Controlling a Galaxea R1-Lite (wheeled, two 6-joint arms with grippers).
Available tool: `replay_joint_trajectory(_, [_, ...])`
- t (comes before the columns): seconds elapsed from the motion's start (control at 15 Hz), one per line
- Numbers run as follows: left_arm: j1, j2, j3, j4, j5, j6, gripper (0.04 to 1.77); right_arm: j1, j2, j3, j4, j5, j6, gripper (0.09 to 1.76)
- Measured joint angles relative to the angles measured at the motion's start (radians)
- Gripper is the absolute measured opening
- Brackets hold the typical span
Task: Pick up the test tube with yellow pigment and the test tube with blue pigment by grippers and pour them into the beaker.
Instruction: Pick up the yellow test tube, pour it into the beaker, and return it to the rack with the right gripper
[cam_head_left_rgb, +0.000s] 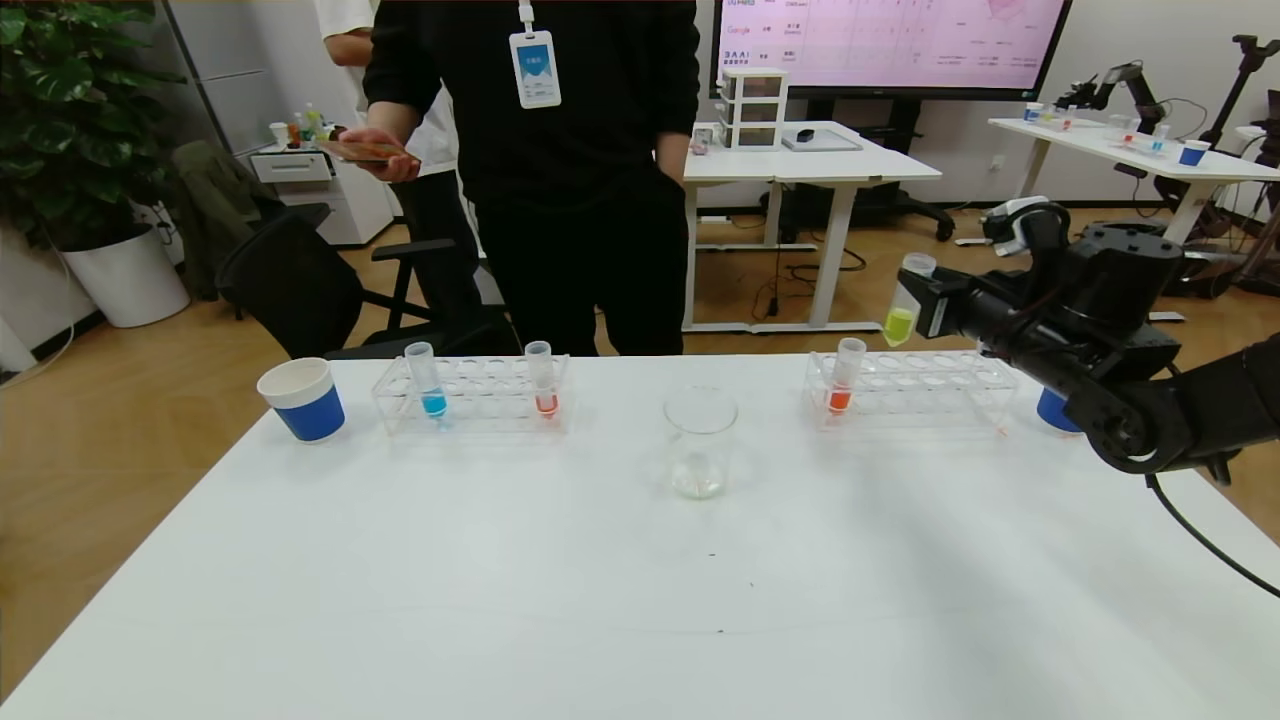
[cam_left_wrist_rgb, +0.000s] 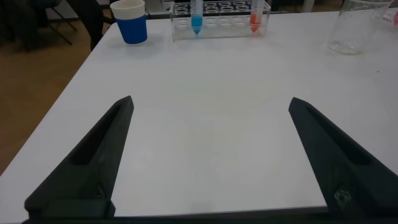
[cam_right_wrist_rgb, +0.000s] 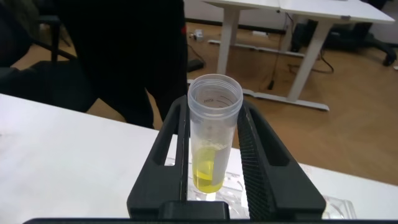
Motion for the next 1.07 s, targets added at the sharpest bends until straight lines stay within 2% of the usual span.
replay_joint_trajectory(0.33, [0.0, 0.0, 0.0, 0.0, 0.0, 0.0, 1.74, 0.121, 0.029, -0.247, 0.156, 0.044, -0.06, 0.51])
replay_joint_trajectory(0.53, [0.0, 0.0, 0.0, 0.0, 0.0, 0.0, 1.74, 0.203, 0.079, -0.297, 0.154, 0.064, -0.174, 0.51])
replay_joint_trajectory(0.67, [0.0, 0.0, 0.0, 0.0, 0.0, 0.0, 1.74, 0.247, 0.117, -0.29, 0.1, 0.072, -0.229, 0.51])
replay_joint_trajectory(0.93, [0.0, 0.0, 0.0, 0.0, 0.0, 0.0, 1.74, 0.289, 0.204, -0.237, -0.157, 0.183, -0.397, 0.51])
replay_joint_trajectory(1.07, [0.0, 0.0, 0.0, 0.0, 0.0, 0.0, 1.74, 0.295, 0.231, -0.199, -0.21, 0.222, -0.48, 0.51])
